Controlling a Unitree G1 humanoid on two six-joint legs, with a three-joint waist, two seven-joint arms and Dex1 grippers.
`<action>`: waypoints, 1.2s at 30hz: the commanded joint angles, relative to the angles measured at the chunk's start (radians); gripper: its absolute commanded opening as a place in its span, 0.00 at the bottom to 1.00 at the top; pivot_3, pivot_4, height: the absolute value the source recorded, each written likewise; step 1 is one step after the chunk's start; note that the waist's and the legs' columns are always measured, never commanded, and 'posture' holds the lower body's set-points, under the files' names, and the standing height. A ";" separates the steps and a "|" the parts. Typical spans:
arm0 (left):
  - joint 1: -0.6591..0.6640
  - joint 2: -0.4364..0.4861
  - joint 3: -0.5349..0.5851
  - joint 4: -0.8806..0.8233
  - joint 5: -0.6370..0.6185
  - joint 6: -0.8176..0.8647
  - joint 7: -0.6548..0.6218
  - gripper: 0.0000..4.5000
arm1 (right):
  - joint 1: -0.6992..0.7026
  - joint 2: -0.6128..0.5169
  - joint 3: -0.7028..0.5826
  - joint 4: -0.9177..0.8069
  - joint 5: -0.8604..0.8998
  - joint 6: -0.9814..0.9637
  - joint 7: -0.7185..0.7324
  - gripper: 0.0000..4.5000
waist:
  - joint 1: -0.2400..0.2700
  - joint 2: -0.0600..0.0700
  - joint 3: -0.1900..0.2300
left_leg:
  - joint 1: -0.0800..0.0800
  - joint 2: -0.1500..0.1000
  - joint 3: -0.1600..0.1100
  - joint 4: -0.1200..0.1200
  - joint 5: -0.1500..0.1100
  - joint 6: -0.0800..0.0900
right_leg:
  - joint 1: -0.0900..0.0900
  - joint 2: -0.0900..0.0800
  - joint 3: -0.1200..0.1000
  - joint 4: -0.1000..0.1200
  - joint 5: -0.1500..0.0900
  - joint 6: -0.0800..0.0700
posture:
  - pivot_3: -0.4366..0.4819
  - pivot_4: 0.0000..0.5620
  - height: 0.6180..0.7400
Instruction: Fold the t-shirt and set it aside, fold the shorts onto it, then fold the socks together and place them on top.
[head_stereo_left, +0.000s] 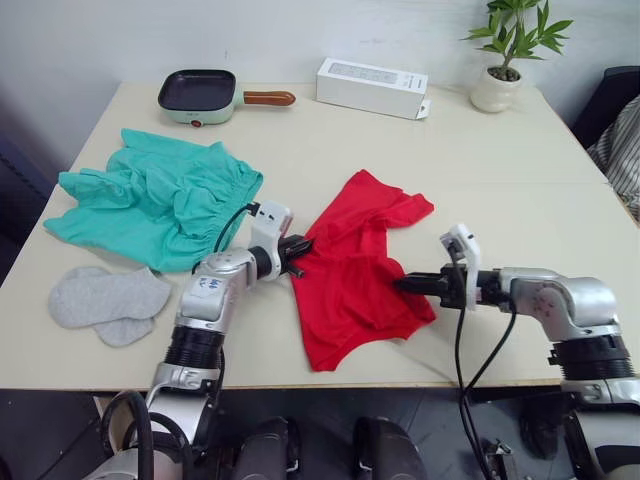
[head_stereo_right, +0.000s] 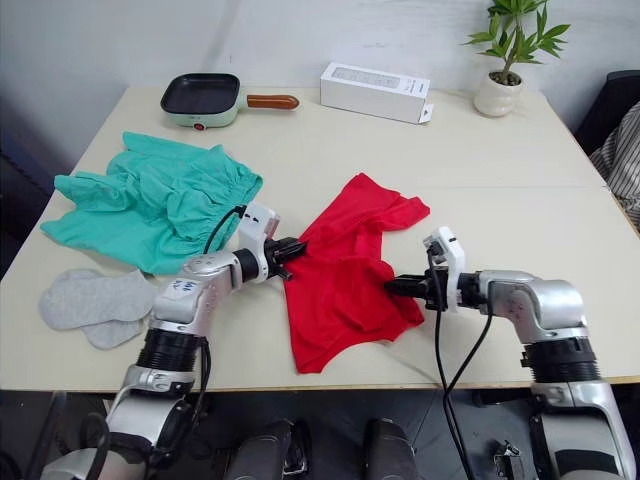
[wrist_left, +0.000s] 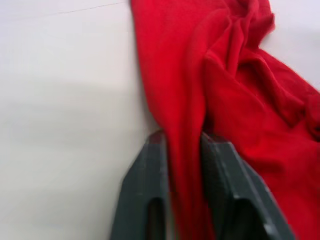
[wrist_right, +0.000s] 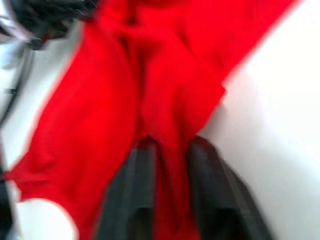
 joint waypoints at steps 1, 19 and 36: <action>0.021 0.098 -0.044 -0.150 -0.003 0.000 -0.088 0.53 | 0.063 -0.073 -0.045 -0.042 -0.083 -0.246 0.076 0.58 | 0.001 0.000 0.000 | 0.000 0.000 0.000 0.000 0.000 0.000 | 0.000 0.000 0.000 0.000 0.000 0.000 | 0.48 0.27 1.00; 0.073 0.467 -0.278 0.333 0.307 -1.470 -0.365 1.00 | -0.172 -0.020 0.217 0.892 -0.652 -2.145 0.271 1.00 | -0.033 0.003 0.001 | 0.019 0.001 0.009 -0.012 0.000 -0.010 | 0.009 -0.002 0.004 -0.007 0.000 -0.002 | 0.48 0.27 1.00; 0.082 0.358 -0.328 0.384 0.322 -1.736 -0.384 1.00 | -0.295 0.085 0.394 1.068 -0.791 -2.444 0.118 1.00 | -0.055 0.004 -0.001 | 0.034 0.005 0.008 -0.015 0.000 -0.008 | 0.023 0.000 0.010 -0.008 -0.002 -0.005 | 0.48 0.27 1.00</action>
